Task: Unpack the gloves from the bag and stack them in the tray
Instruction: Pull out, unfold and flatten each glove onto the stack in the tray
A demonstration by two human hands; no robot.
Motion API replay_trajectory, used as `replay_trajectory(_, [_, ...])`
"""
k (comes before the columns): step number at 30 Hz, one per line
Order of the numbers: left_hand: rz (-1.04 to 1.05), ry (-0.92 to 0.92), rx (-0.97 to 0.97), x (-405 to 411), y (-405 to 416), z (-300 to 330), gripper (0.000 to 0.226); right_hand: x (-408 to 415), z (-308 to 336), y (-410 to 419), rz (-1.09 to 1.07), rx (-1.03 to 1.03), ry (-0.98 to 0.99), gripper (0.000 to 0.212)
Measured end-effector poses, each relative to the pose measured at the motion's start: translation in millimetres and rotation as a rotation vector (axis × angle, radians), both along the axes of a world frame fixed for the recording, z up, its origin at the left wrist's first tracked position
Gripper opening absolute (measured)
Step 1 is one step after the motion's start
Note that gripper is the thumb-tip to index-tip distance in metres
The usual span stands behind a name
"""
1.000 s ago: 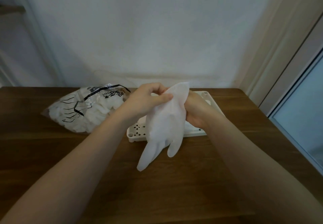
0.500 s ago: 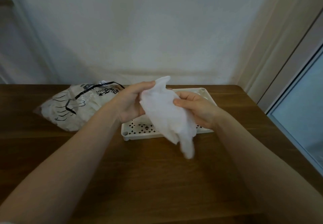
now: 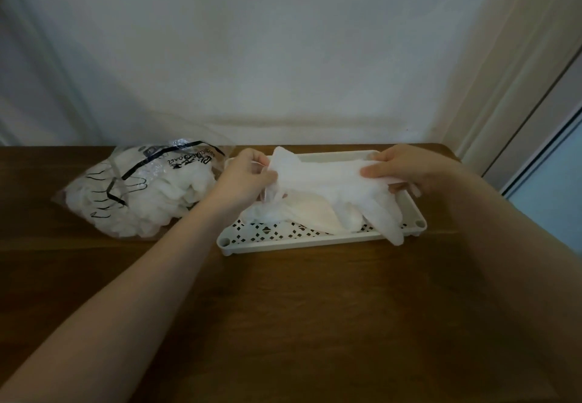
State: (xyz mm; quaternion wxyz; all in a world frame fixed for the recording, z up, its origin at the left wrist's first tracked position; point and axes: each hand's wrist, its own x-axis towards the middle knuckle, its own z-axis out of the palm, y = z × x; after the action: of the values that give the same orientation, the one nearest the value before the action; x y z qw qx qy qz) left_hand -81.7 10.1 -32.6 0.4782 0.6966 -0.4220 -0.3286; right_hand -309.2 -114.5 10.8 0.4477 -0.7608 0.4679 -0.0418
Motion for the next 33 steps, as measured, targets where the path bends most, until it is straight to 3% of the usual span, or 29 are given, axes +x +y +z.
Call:
replay_trajectory(6, [-0.052, -0.268, -0.022, 0.9, -4.6, -2.4, 0.038, 18.8, -10.7, -21.7, -0.148, -0.315, 0.076, 0.018])
replay_trajectory(9, [-0.042, -0.452, 0.076, -0.1, -11.4, -2.8, 0.04, 34.9, -28.7, -16.9, -0.195, -0.741, 0.23, 0.032])
replay_trajectory(11, [-0.021, -0.464, 0.091, 0.6, -14.8, -5.5, 0.032, 44.4, -37.1, 0.4, -0.052, -0.978, 0.142, 0.04])
replay_trajectory(14, [0.013, -0.459, 0.118, 1.9, -18.4, -10.7, 0.025, 55.2, -46.0, 23.8, 0.231, -0.922, 0.073, 0.05])
replay_trajectory(21, [-0.016, -0.604, 0.136, 4.5, -21.2, -23.6, 0.044, 50.1, -69.0, 26.3, 0.42, -0.566, 0.387, 0.091])
replay_trajectory(25, [-0.053, -0.622, 0.139, 5.3, -17.1, -24.6, 0.052, 52.2, -56.8, 26.6, 0.434, -0.556, 0.39, 0.067])
replay_trajectory(30, [-0.089, -0.689, 0.175, 15.5, -11.9, -21.2, 0.055, 37.3, -60.8, 24.6, 0.506, -0.688, 0.557, 0.077])
replay_trajectory(33, [-0.163, -0.817, 0.273, 17.5, -7.7, -22.5, 0.054, 27.2, -70.8, 19.2, 0.492, -0.541, 0.539, 0.063])
